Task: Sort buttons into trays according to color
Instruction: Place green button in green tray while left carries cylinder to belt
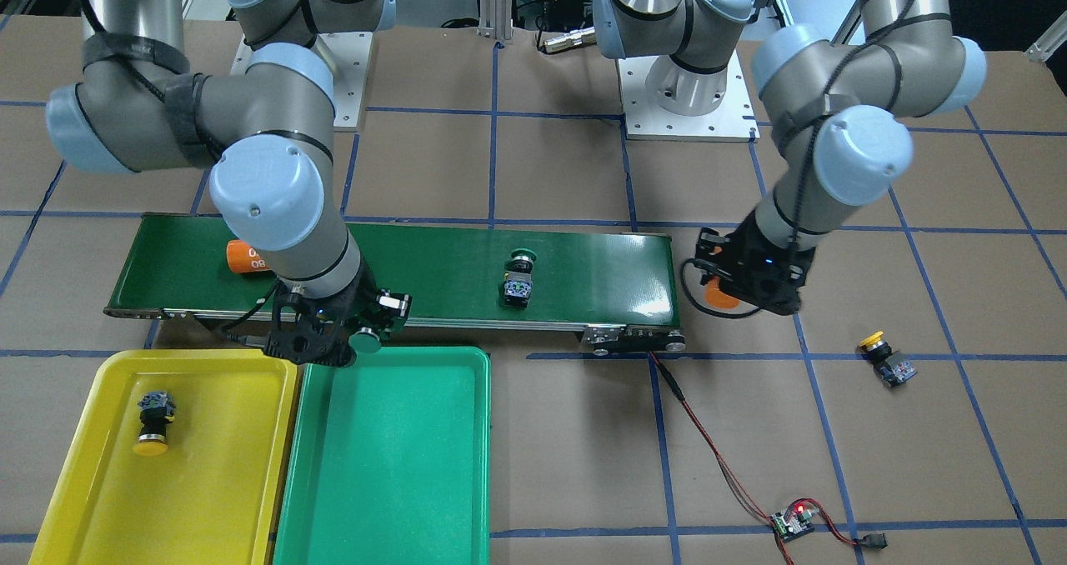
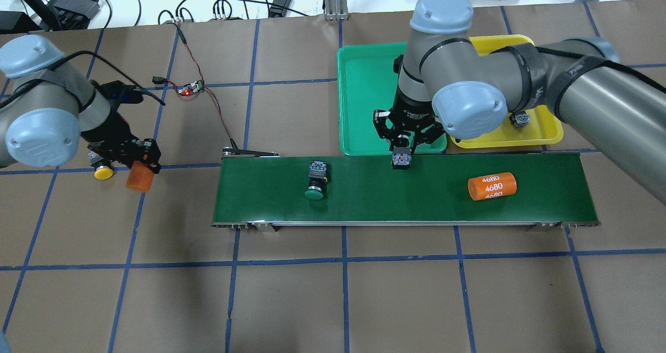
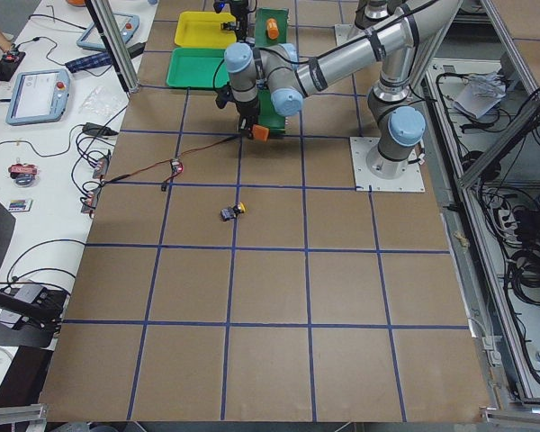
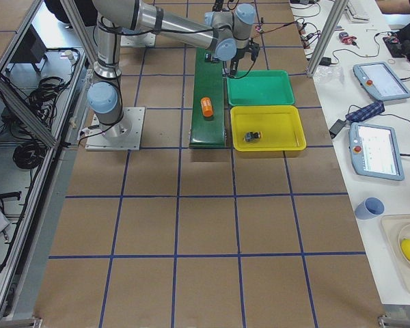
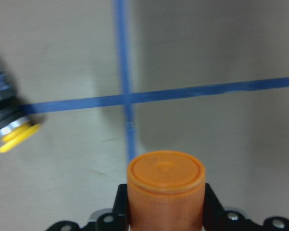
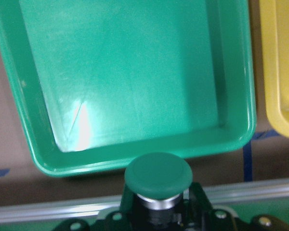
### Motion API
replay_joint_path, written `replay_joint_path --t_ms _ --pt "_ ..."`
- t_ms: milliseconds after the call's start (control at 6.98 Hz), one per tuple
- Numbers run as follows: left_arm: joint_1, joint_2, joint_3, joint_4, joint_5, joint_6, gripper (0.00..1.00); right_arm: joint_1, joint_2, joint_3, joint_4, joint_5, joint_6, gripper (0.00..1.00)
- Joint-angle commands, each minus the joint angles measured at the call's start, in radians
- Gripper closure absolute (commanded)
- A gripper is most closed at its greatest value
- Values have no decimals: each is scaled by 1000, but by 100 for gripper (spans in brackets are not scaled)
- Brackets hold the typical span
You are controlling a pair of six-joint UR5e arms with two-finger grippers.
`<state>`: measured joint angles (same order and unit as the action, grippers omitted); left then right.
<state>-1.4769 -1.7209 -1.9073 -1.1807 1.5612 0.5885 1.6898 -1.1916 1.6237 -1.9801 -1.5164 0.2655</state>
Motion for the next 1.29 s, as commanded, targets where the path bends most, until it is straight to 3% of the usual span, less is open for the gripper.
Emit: replay_joint_path --t_ms 0,143,287,430,573,717,860,1003,1147 --pt "-186 21 -24 19 7 326 100 -24 126 -21 -173 -50 -40 100" --pt "-194 39 -50 29 2 428 100 -24 142 -21 -186 -48 -40 100" --pt "-195 58 -87 61 5 579 100 -25 148 -19 -231 -48 -43 69" --pt "-195 53 -128 155 8 626 100 -27 164 -16 -280 -50 -40 1" --pt "-195 28 -148 192 8 619 100 -32 173 -15 -289 -51 -31 0" --pt "-207 27 -154 200 8 605 45 -38 168 -15 -287 -50 -34 0" --pt "-217 56 -153 202 10 591 0 -48 156 -15 -279 -50 -35 0" --pt "-223 70 -151 201 14 564 0 -48 109 -9 -260 -50 -35 0" --pt "-218 92 -147 199 11 506 0 -52 46 -4 -144 -51 -37 0"
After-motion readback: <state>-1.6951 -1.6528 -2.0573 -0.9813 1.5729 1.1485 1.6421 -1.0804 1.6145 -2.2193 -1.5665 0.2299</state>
